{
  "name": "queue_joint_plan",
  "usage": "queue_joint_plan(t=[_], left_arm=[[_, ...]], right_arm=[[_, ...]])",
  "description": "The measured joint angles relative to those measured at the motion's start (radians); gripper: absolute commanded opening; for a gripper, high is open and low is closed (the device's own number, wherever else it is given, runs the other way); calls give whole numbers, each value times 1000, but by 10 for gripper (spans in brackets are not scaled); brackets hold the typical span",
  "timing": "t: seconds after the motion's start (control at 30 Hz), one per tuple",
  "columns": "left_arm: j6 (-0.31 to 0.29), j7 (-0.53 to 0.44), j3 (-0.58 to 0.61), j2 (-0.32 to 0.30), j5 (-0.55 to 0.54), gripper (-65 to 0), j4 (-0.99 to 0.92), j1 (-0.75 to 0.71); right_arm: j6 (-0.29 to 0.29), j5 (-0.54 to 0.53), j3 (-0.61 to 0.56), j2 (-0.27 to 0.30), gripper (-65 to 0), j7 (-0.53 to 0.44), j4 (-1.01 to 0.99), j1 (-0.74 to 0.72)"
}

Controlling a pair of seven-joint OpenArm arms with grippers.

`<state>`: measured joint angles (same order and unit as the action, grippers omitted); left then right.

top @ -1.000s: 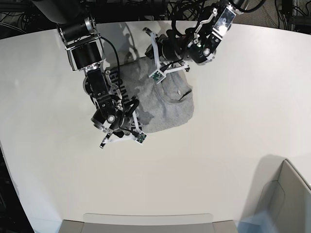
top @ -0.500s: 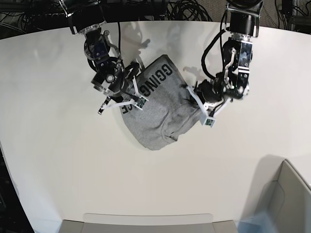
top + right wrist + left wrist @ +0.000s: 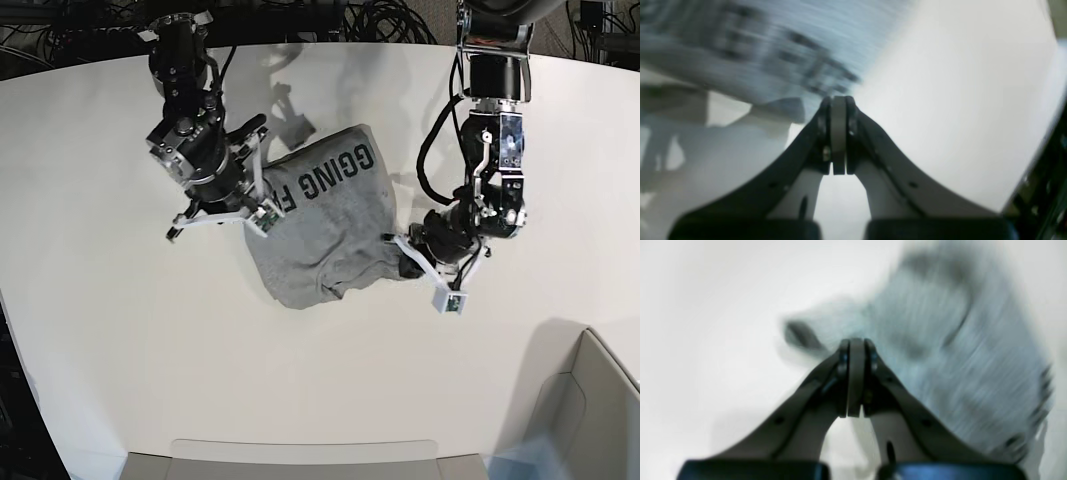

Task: Fold the T-shirt properly
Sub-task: 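Release the right gripper and press the bundle down with the left gripper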

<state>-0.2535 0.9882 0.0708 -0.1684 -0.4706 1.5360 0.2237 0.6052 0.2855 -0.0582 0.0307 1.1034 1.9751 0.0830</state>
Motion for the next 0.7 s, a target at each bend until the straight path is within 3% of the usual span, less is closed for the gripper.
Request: queue_joint_plan(t=[0.17,0.3,0.53,0.6,0.7], left_arm=[[-4,-11,6,24,-5,-650,102,-18],[-1,1,6,74,3,-650,108,-97],[3,-44,13,174,-1,-650,136,-138],[76,-64,50,174,12,-650,135,-138],[242,-124,142,169,94,-650,127,-140]], right_arm=[[0,-116,179,3,-650,-17,23,-25],[1,-128,270,5,-650,-19,21,-27],[1,-134,296,19,-650,-21,21,1],[1,-136,295,42,-650,-24,21,16],[1,-131,297,78,-650,-21,21,42]])
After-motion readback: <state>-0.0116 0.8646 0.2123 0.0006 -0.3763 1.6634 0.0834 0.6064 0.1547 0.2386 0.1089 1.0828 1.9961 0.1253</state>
